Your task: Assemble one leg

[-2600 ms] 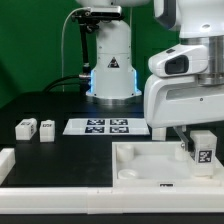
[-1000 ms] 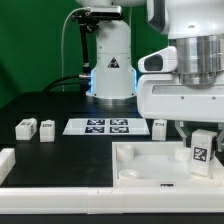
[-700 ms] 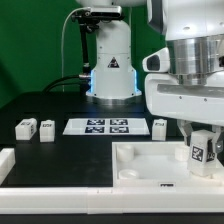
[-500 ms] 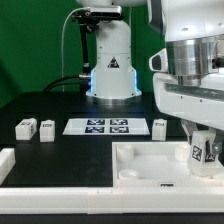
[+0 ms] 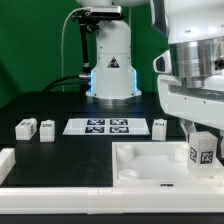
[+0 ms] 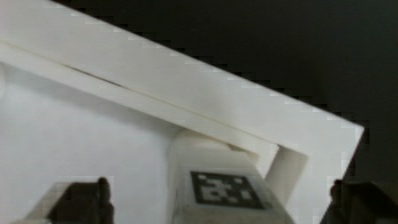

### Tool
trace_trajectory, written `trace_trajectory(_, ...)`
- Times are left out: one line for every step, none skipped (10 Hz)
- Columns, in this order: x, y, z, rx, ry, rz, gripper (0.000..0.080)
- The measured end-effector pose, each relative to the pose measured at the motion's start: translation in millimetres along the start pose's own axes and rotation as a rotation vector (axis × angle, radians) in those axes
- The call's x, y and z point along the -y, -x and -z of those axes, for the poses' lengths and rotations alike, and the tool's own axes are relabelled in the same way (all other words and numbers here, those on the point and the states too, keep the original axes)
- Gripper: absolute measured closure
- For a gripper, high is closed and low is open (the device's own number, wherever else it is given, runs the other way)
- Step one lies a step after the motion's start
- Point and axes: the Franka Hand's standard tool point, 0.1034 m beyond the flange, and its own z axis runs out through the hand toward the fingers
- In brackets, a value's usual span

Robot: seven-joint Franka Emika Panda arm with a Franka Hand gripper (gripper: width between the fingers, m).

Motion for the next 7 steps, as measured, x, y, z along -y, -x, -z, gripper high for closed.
trace_trajectory(-0.8, -3.1, 0.4, -0.004, 0.002, 0.164, 0.0160)
trace_trajectory(-0.6, -3.9, 0.8, -0.005, 0.002, 0.322, 0.0152)
trace_trajectory(-0.8, -4.9, 0.7, -0.006, 0.004, 0.493, 0.0152)
trace_trajectory(-0.1, -5.5, 1.1, -0.012, 0.008, 0.639, 0.0150)
trace_trajectory(1.5, -5.4, 2.0, -0.018, 0.013, 0.731, 0.0150)
trace_trajectory(2.2, -6.4, 2.7, -0.028, 0.024, 0.879, 0.0150)
trace_trajectory(2.9, -7.3, 3.4, -0.032, 0.030, 0.983, 0.0150)
